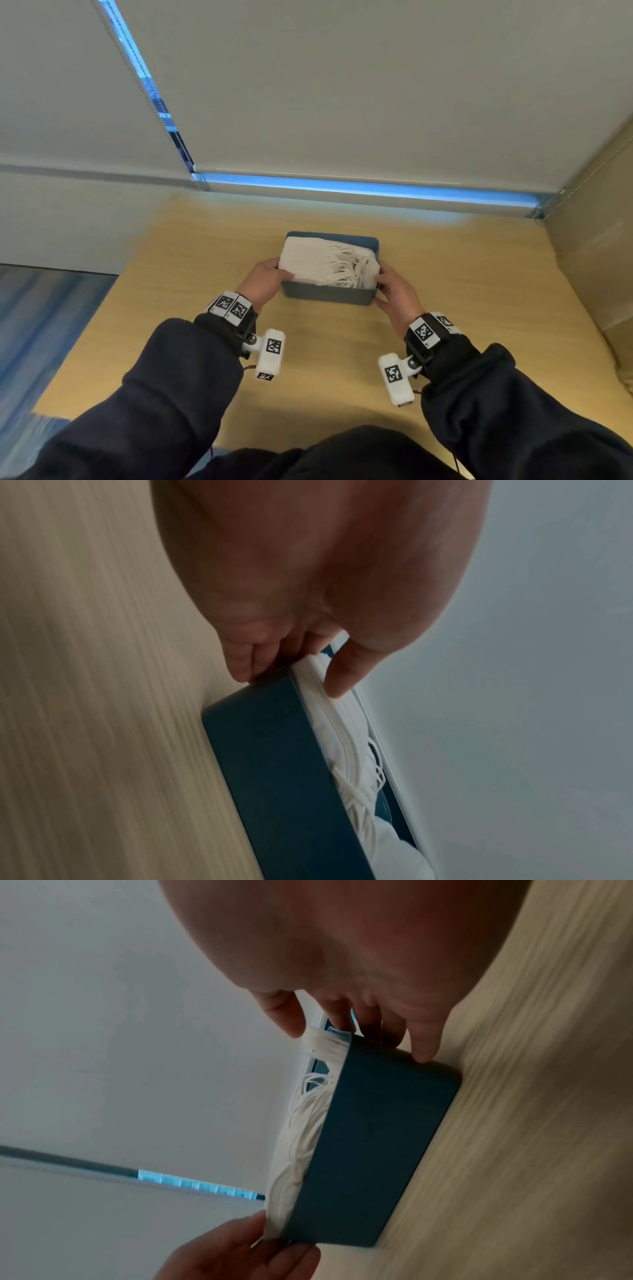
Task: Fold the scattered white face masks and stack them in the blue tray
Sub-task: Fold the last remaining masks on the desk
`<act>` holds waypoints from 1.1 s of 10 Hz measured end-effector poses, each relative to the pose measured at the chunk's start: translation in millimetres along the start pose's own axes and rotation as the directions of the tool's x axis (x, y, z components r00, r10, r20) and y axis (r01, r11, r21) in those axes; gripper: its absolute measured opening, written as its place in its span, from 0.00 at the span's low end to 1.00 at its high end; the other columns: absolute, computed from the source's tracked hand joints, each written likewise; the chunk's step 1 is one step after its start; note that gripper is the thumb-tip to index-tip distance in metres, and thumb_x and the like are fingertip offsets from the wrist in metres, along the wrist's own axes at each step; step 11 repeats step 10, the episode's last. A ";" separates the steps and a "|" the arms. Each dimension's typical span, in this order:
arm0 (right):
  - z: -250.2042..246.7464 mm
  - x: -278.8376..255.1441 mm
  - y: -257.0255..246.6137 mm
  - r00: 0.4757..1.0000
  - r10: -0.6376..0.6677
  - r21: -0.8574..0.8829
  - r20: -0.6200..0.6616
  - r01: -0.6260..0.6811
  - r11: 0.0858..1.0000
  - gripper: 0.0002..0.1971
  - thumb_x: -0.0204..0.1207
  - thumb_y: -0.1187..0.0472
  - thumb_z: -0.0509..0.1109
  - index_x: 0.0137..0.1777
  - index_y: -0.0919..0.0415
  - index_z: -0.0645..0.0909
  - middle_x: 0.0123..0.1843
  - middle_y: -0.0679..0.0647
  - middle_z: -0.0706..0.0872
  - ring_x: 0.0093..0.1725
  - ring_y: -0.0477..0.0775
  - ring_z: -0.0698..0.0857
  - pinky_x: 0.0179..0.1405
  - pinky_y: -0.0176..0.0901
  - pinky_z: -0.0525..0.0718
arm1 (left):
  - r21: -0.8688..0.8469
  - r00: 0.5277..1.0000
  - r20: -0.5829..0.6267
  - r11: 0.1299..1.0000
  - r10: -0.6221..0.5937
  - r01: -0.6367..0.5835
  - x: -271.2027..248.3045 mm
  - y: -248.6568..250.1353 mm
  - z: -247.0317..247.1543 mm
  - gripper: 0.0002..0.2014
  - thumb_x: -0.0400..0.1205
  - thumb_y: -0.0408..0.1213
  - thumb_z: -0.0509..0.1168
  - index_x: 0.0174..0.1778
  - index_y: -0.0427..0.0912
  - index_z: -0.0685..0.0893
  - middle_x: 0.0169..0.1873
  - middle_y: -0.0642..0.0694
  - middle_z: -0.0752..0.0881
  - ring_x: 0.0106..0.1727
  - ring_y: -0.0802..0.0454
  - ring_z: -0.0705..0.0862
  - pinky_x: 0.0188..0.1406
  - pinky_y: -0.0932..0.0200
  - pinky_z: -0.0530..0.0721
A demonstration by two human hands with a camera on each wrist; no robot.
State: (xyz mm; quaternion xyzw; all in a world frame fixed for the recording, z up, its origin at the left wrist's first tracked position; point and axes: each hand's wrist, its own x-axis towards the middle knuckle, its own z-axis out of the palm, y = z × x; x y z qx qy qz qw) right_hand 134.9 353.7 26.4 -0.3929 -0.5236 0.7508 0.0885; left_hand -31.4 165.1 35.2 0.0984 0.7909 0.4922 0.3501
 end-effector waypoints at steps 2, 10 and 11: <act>48.9 -6.9 13.1 0.998 -0.031 -0.021 -0.051 0.030 0.999 0.25 0.82 0.70 0.54 0.68 0.44 0.80 0.60 0.46 0.87 0.58 0.45 0.83 0.59 0.49 0.80 | 0.024 0.998 0.052 0.999 0.035 -0.036 2.7 -22.4 -48.2 0.23 0.84 0.27 0.65 0.76 0.41 0.81 0.68 0.46 0.86 0.69 0.46 0.82 0.60 0.56 0.78; -2.9 -79.4 95.3 0.983 0.174 -0.392 -0.051 -0.180 0.902 0.13 0.85 0.59 0.69 0.68 0.56 0.85 0.56 0.61 0.92 0.50 0.57 0.89 0.48 0.53 0.84 | 0.225 0.992 0.113 0.972 0.049 -0.074 -50.5 -104.5 -78.1 0.22 0.81 0.38 0.72 0.71 0.52 0.79 0.53 0.53 0.90 0.59 0.50 0.88 0.64 0.47 0.85; -2.9 -79.4 95.3 0.983 0.174 -0.392 -0.051 -0.180 0.902 0.13 0.85 0.59 0.69 0.68 0.56 0.85 0.56 0.61 0.92 0.50 0.57 0.89 0.48 0.53 0.84 | 0.225 0.992 0.113 0.972 0.049 -0.074 -50.5 -104.5 -78.1 0.22 0.81 0.38 0.72 0.71 0.52 0.79 0.53 0.53 0.90 0.59 0.50 0.88 0.64 0.47 0.85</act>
